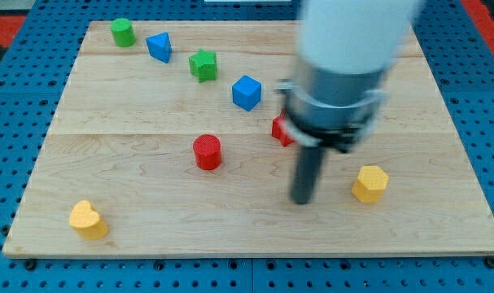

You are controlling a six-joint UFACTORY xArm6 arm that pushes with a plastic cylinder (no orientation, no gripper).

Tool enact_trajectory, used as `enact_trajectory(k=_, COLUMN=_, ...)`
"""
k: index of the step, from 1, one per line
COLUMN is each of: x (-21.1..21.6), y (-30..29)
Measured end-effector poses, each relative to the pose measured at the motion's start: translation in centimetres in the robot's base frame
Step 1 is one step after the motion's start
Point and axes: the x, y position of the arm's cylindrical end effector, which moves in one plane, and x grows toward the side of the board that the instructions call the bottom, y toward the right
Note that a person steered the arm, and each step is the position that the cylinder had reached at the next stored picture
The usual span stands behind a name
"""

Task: Add the yellow heart and red circle in a diagonal line

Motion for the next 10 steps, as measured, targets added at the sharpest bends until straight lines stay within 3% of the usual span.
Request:
enact_trajectory(k=1, x=-0.8, y=-11.2)
enact_trajectory(k=2, x=-6.8, y=-12.8)
enact_trajectory(k=3, x=-8.3, y=-6.1)
enact_trajectory(k=4, x=-6.7, y=0.6)
enact_trajectory(k=5, x=-3.0, y=-3.8)
enact_trajectory(k=6, x=-0.5, y=-1.0)
enact_trajectory(k=7, x=-3.2, y=2.3)
enact_trajectory(k=8, x=-3.2, y=4.4)
enact_trajectory(k=9, x=-0.2, y=-7.1)
enact_trajectory(k=10, x=0.1, y=-20.8)
